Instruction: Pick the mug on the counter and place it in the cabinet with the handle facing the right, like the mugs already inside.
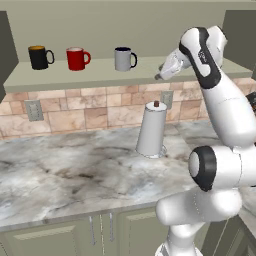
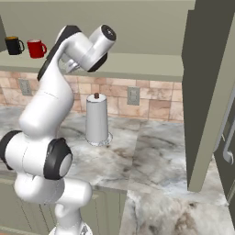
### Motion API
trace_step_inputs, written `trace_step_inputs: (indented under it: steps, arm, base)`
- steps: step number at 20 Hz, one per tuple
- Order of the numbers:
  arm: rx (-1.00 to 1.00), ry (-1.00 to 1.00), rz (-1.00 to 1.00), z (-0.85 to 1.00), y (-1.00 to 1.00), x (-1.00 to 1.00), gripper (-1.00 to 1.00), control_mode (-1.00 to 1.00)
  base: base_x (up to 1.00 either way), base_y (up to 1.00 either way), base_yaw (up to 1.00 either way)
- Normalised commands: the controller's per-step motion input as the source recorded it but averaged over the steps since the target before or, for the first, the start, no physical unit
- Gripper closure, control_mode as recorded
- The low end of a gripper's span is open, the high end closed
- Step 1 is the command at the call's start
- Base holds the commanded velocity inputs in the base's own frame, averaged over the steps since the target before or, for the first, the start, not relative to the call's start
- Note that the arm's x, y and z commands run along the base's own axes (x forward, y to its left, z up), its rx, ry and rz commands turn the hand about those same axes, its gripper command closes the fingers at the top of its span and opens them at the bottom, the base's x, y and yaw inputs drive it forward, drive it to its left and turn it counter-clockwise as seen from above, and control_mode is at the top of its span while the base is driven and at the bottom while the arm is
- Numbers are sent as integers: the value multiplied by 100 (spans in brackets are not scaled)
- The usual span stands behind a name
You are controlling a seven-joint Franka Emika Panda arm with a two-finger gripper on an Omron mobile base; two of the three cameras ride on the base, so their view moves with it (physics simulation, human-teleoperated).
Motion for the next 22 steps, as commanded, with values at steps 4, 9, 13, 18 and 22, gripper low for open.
trace_step_inputs:
  steps: [4, 9, 13, 18, 22]
  arm:
    - [0, -9, 0, -1, 0, -79, -100, -100]
    - [0, -8, 0, -11, 0, -79, -100, -100]
    - [0, -3, -8, -24, 6, -59, -100, -100]
    - [-1, 0, -14, -40, 14, -38, -100, -100]
    - [-4, 0, -16, -45, 19, -35, -100, -100]
  base:
    - [0, 0, 0]
    - [0, 0, 0]
    - [0, 0, 0]
    - [0, 0, 0]
    - [0, 0, 0]
